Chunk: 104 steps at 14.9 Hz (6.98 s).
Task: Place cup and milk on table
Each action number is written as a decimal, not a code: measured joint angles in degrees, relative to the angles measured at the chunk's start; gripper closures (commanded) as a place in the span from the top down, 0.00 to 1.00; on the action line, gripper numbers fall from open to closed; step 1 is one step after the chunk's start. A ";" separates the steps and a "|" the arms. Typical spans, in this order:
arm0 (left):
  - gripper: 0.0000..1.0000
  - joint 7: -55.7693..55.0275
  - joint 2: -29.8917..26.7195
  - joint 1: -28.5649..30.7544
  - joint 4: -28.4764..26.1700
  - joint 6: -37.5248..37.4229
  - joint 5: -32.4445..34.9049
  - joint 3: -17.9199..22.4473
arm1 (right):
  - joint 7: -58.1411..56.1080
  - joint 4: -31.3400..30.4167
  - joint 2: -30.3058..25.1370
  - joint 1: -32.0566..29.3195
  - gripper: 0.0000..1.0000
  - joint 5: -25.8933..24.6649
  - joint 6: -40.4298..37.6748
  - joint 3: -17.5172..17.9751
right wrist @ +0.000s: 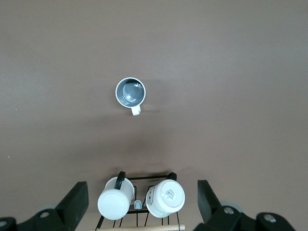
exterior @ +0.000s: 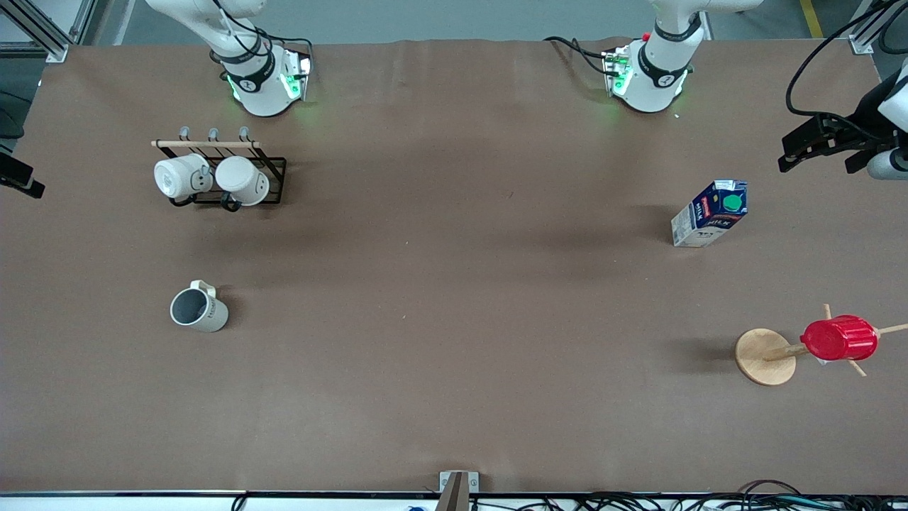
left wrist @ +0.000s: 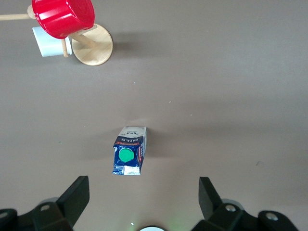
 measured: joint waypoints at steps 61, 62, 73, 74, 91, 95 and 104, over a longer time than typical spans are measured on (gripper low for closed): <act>0.19 -5.71 11.14 -3.81 -13.67 22.83 2.44 -7.43 | 31.55 -14.68 26.60 37.93 0.00 5.16 42.59 3.14; 0.19 -7.70 11.64 -5.91 -13.04 22.62 2.44 -7.48 | 32.43 -14.29 27.45 38.91 0.00 5.17 42.82 3.13; 0.19 -31.47 28.85 -24.46 0.27 22.51 2.17 -7.78 | 41.20 -9.65 34.28 46.45 0.49 6.76 47.88 3.10; 0.19 -33.41 30.29 -25.32 1.35 22.51 1.79 -7.78 | 41.36 -9.63 34.44 46.52 0.99 6.88 47.97 3.09; 0.23 -37.05 38.67 -30.85 8.46 21.91 -3.19 -7.81 | 36.40 -6.80 9.52 25.10 1.00 4.44 19.43 0.72; 0.30 -37.05 38.74 -30.83 8.57 22.21 -3.19 -7.78 | 30.83 -6.85 4.77 19.08 1.00 -0.33 15.43 0.75; 1.00 -37.50 37.52 -30.69 10.39 23.25 -3.19 -7.64 | 14.18 -6.86 -5.14 6.72 1.00 -0.58 2.62 0.89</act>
